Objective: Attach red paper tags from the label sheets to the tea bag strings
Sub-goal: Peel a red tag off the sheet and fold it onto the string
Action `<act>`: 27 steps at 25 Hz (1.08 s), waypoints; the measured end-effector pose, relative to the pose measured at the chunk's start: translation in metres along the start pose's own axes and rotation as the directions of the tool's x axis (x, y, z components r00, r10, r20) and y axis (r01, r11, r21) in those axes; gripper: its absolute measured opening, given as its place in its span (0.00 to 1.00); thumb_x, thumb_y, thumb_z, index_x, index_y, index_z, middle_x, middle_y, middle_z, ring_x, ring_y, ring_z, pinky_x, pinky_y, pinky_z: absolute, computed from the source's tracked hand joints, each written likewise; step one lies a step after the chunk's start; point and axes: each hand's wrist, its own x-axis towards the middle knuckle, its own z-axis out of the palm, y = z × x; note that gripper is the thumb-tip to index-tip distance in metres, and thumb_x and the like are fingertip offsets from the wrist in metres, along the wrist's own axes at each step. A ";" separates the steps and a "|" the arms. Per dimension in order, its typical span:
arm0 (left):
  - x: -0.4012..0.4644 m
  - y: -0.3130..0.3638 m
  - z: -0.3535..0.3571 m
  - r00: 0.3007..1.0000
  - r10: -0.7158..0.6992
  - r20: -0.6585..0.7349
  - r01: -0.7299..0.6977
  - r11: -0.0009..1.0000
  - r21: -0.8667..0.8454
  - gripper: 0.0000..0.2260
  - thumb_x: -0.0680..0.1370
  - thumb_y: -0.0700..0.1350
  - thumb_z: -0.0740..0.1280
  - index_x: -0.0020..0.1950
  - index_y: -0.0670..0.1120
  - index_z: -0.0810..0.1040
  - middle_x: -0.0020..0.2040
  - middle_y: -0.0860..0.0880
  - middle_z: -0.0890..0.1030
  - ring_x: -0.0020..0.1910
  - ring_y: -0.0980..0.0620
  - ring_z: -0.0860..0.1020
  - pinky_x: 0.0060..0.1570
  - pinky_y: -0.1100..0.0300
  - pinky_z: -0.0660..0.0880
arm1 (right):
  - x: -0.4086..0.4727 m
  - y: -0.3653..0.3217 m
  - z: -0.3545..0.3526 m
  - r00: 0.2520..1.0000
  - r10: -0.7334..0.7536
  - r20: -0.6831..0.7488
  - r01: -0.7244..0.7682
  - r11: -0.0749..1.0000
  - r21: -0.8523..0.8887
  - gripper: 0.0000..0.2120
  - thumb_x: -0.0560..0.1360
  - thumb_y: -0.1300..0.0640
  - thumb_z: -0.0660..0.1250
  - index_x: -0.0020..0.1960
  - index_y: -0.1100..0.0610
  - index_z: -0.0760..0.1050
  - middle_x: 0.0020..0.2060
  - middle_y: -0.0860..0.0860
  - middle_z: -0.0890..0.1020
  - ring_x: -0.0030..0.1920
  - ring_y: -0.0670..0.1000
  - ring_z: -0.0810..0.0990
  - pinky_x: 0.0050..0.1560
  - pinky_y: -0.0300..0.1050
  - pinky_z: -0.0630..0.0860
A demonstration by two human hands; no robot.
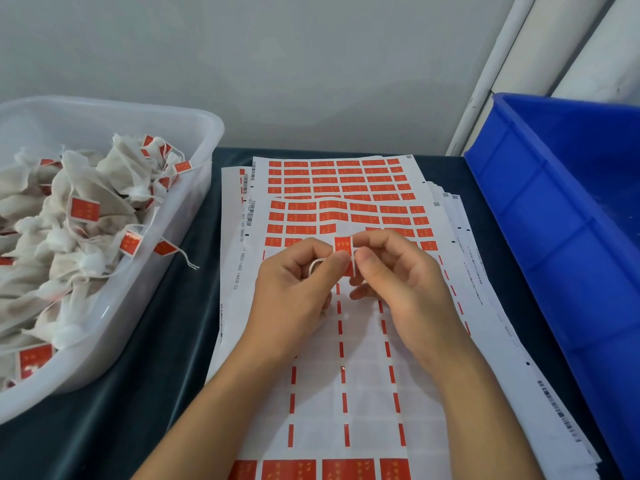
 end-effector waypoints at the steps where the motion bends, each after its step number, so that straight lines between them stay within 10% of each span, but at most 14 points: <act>1: 0.000 0.000 0.000 1.000 0.004 0.008 -0.004 1.000 0.003 0.10 0.83 0.45 0.69 0.42 0.45 0.83 0.28 0.51 0.74 0.24 0.56 0.69 0.27 0.64 0.69 | 0.000 0.000 0.001 1.000 -0.013 0.002 0.013 1.000 -0.024 0.05 0.82 0.53 0.68 0.55 0.48 0.81 0.46 0.44 0.86 0.51 0.48 0.85 0.46 0.40 0.83; 13: -0.009 0.003 0.008 0.986 0.164 -0.013 -0.146 0.911 0.386 0.09 0.83 0.48 0.66 0.54 0.57 0.86 0.39 0.63 0.83 0.41 0.61 0.82 0.40 0.72 0.75 | 0.002 0.005 -0.001 0.981 -0.030 -0.189 -0.009 0.979 -0.203 0.05 0.83 0.52 0.66 0.50 0.48 0.80 0.44 0.37 0.84 0.46 0.41 0.85 0.42 0.32 0.80; 19: -0.013 0.006 0.004 0.953 0.302 0.003 -0.267 0.839 0.473 0.08 0.80 0.47 0.71 0.52 0.60 0.75 0.31 0.55 0.74 0.31 0.55 0.75 0.31 0.70 0.71 | 0.002 0.007 -0.004 0.976 0.001 -0.219 -0.054 0.970 -0.236 0.05 0.82 0.50 0.67 0.49 0.47 0.81 0.42 0.40 0.84 0.44 0.43 0.85 0.43 0.35 0.83; 27: -0.008 0.003 -0.001 0.905 0.423 0.048 -0.359 0.697 0.621 0.09 0.78 0.57 0.73 0.57 0.59 0.83 0.38 0.74 0.73 0.39 0.67 0.76 0.36 0.77 0.68 | 0.000 0.002 -0.007 0.985 -0.040 -0.170 -0.012 0.955 -0.296 0.05 0.80 0.50 0.70 0.46 0.42 0.83 0.40 0.34 0.85 0.44 0.41 0.84 0.41 0.33 0.79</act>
